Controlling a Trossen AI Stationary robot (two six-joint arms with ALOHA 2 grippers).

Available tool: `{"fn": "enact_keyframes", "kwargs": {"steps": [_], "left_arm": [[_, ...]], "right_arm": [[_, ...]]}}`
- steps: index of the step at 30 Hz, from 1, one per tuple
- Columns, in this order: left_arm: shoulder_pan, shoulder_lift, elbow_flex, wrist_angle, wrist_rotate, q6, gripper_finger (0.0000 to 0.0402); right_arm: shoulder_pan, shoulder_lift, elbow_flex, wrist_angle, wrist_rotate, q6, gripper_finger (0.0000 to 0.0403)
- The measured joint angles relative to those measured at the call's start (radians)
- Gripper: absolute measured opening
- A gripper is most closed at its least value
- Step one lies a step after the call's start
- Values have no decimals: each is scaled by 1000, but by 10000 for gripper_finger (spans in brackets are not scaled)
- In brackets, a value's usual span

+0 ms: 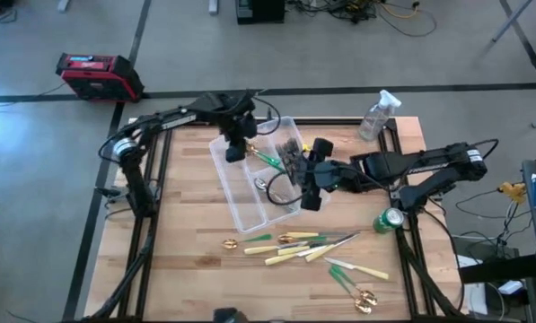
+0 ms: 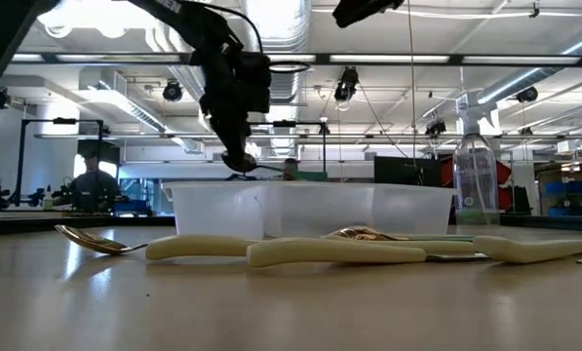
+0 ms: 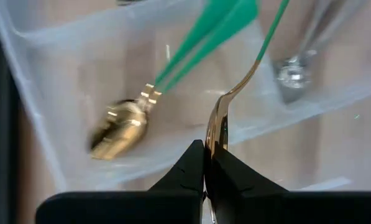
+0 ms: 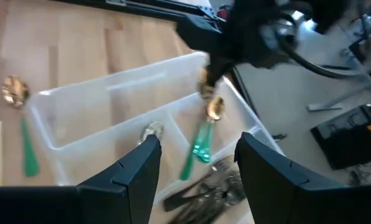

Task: Sort silverware
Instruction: Put the gold spoon into the transparent silverware tray

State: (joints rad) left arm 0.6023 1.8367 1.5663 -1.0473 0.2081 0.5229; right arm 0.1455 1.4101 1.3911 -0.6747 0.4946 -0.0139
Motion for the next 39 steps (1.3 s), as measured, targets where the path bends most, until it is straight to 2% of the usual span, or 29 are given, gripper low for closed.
{"fn": "enact_keyframes", "kwargs": {"steps": [9, 18, 24, 31, 39], "left_arm": [[67, 128, 143, -43, -16, 169, 0], [84, 214, 174, -70, -11, 149, 0], [83, 236, 174, -31, -48, 121, 4], [83, 236, 174, 26, -124, 94, 45], [83, 237, 174, 22, -148, 70, 105]], "right_arm": [[91, 2, -4, -11, 3, 102, 185], [176, 2, -4, -81, 4, 211, 183], [220, 2, -4, -92, 5, 264, 183], [241, 2, -5, -95, 6, 307, 183], [241, 2, -6, -97, 6, 309, 183]]}}
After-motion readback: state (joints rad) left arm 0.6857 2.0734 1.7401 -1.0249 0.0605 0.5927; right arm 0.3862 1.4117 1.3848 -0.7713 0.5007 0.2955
